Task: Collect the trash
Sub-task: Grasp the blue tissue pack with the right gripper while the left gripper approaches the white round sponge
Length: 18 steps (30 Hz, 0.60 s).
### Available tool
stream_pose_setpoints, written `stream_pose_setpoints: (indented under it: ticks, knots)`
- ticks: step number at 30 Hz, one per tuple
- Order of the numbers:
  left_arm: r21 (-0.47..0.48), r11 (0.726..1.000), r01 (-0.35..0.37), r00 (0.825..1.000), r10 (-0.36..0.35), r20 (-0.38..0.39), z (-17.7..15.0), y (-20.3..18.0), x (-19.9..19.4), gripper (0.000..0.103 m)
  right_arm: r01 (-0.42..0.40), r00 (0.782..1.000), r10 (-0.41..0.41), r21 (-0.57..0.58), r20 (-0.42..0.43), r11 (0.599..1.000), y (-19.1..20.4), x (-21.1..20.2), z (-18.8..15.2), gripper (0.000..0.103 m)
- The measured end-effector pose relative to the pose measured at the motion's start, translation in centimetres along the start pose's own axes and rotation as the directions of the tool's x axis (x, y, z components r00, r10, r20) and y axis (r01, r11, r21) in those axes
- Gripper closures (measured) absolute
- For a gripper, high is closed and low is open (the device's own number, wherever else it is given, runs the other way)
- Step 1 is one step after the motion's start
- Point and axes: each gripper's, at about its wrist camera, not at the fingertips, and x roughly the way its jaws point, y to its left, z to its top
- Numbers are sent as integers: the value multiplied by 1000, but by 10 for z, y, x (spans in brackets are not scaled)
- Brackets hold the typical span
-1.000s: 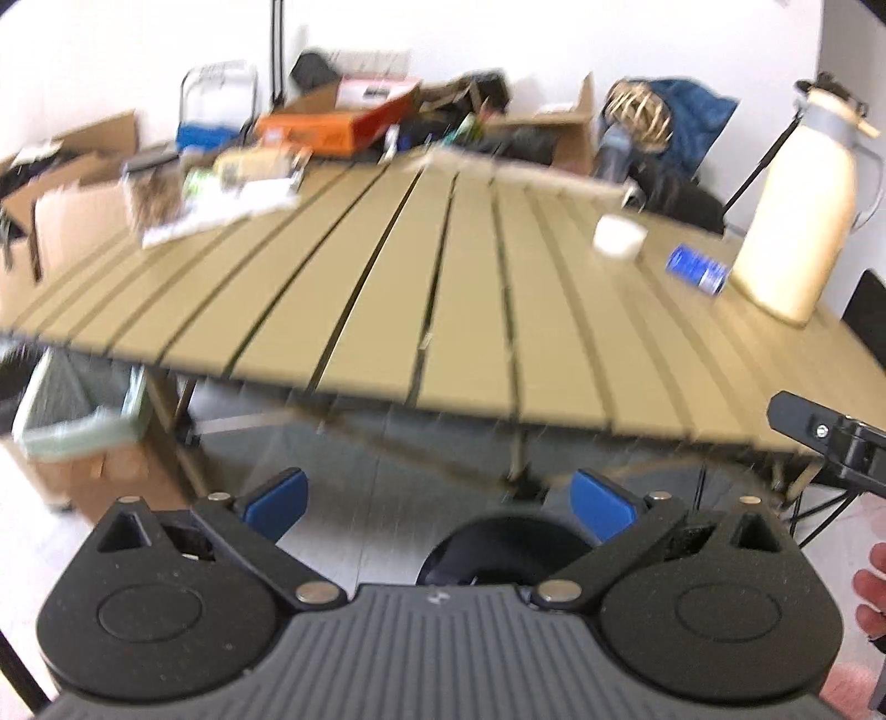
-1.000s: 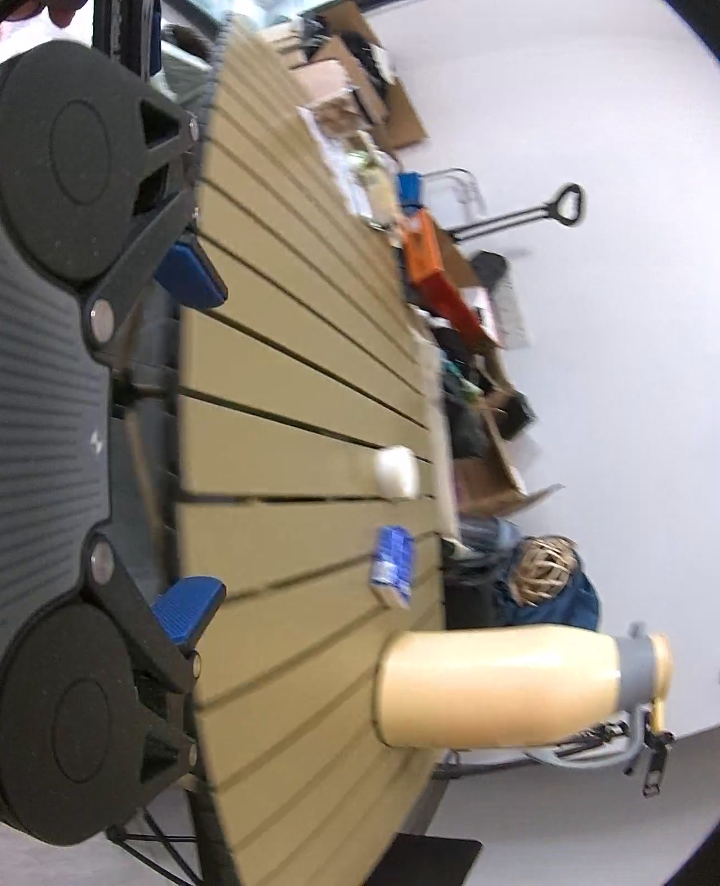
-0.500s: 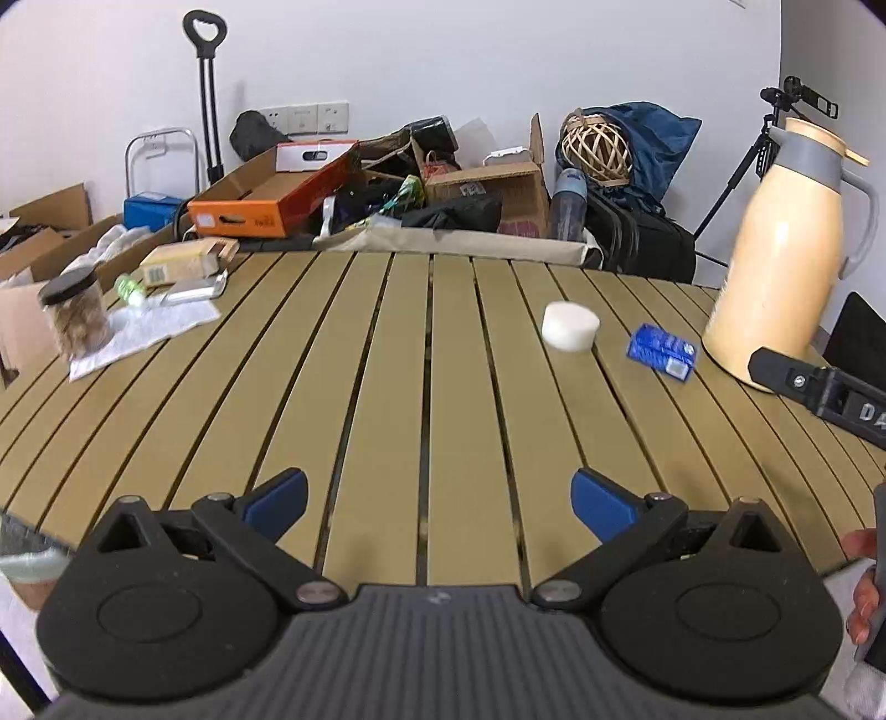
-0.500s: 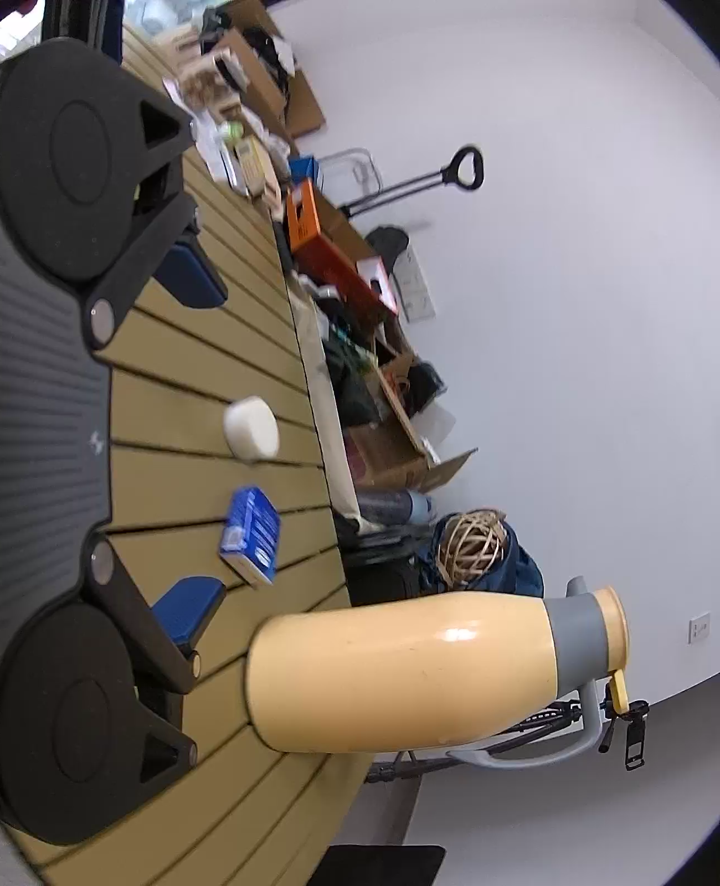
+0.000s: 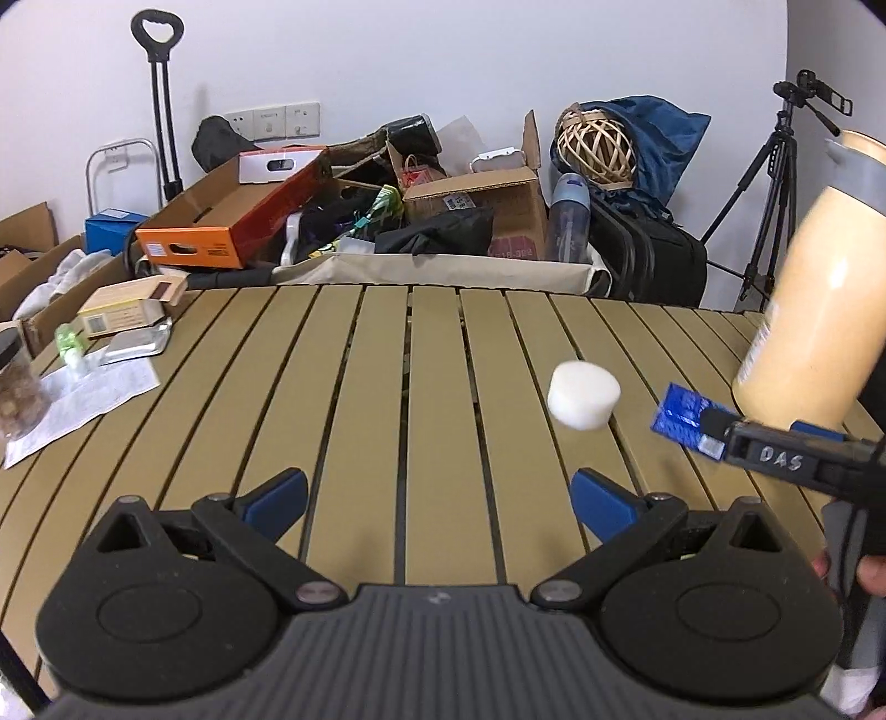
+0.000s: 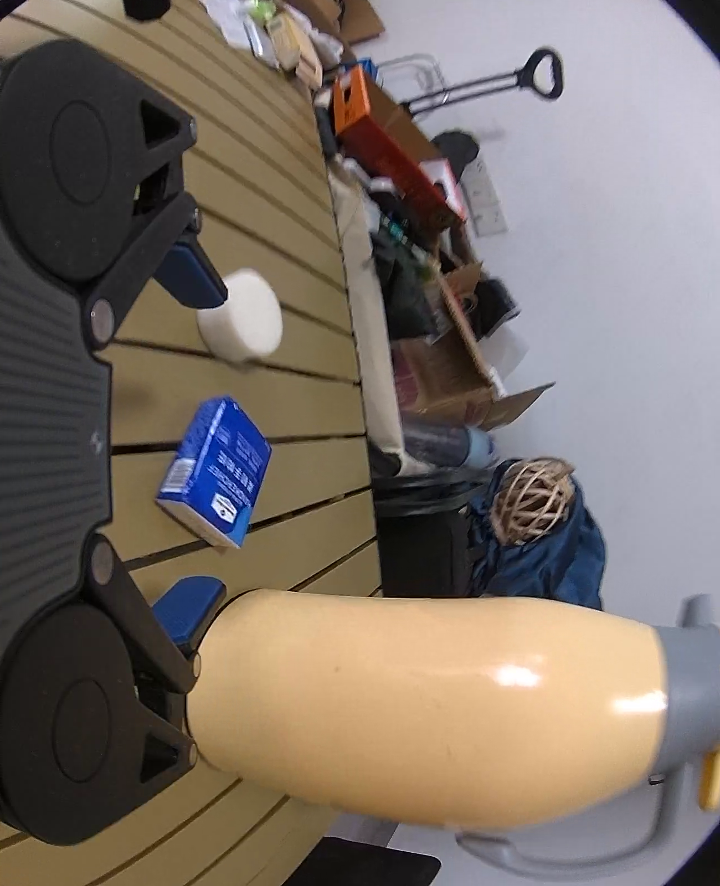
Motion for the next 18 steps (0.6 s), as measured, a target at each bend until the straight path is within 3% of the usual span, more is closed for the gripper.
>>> stream_pose_setpoints:
  ticks: [8, 15, 18]
  knots:
    - [7, 1000, 5, 1000, -5, -23, 20, -1, 45, 0, 81, 994, -79, 30, -79, 996, -3, 63, 5, 6]
    - [2, 1000, 20, 999, -20, -40, 29, -5, 69, 0, 120, 988, -120, -7, -101, 993, 11, 80, 6, 8]
    - [-2, 1000, 21, 999, -21, -49, 29, -6, 75, 0, 139, 986, -141, -21, -95, 990, 14, 82, 5, 17]
